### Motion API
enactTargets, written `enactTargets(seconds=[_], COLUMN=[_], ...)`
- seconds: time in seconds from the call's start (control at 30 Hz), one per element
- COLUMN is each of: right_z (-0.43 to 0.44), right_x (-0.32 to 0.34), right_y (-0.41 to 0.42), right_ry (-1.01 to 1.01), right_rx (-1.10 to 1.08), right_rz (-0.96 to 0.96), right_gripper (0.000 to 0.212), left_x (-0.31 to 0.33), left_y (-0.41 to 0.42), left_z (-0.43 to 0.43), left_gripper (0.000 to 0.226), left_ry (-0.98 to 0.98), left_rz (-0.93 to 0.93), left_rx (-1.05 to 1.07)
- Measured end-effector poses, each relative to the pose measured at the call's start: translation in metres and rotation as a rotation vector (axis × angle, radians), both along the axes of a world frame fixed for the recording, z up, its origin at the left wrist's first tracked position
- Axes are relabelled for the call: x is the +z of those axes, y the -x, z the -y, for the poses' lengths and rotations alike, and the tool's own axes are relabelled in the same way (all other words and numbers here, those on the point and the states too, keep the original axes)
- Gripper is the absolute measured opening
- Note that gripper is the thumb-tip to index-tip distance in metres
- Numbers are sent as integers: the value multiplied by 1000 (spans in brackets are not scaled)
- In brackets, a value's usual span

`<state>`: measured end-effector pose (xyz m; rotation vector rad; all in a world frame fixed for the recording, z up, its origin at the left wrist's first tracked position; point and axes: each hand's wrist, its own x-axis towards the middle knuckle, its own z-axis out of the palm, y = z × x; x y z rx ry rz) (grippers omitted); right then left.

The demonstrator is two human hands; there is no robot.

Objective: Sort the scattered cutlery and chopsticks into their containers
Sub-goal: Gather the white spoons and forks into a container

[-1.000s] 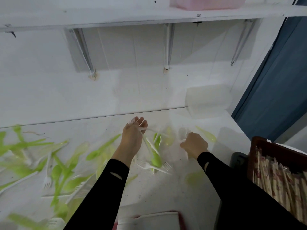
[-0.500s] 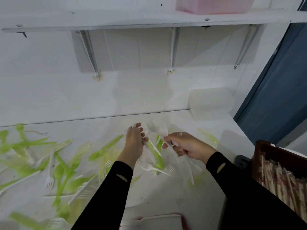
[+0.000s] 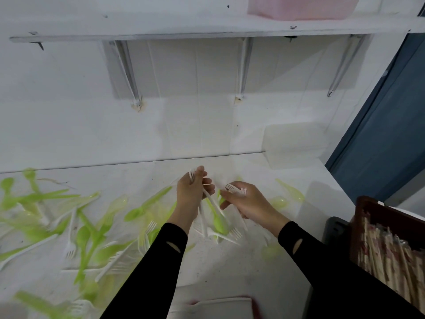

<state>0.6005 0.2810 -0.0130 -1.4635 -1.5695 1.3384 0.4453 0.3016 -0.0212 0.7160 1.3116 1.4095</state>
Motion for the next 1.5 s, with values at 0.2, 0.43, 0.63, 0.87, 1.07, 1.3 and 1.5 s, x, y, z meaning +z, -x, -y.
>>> enactTargets(seconds=[0.2, 0.43, 0.63, 0.87, 1.07, 1.3, 1.5], right_z=[8, 9, 10, -3, 3, -11, -16], right_x=[-11, -21, 0, 14, 14, 6, -1], right_y=[16, 16, 17, 9, 7, -5, -12], right_ry=[-263, -390, -40, 331, 346, 279, 205], right_rx=[-71, 33, -57, -164, -43, -382, -331], right_rz=[173, 384, 38, -529, -541, -390, -174], right_gripper=[13, 22, 30, 13, 33, 36, 23], left_x=[0, -10, 1, 5, -1, 1, 7], left_y=[-6, -9, -5, -7, -10, -3, 20], left_z=[-7, -3, -1, 2, 7, -3, -4], left_gripper=[64, 17, 20, 43, 44, 29, 27], left_ry=[203, 166, 31, -14, -13, -19, 11], left_rz=[-5, -62, 127, -34, -182, 81, -112], left_rx=[-115, -305, -65, -234, -485, 22, -3])
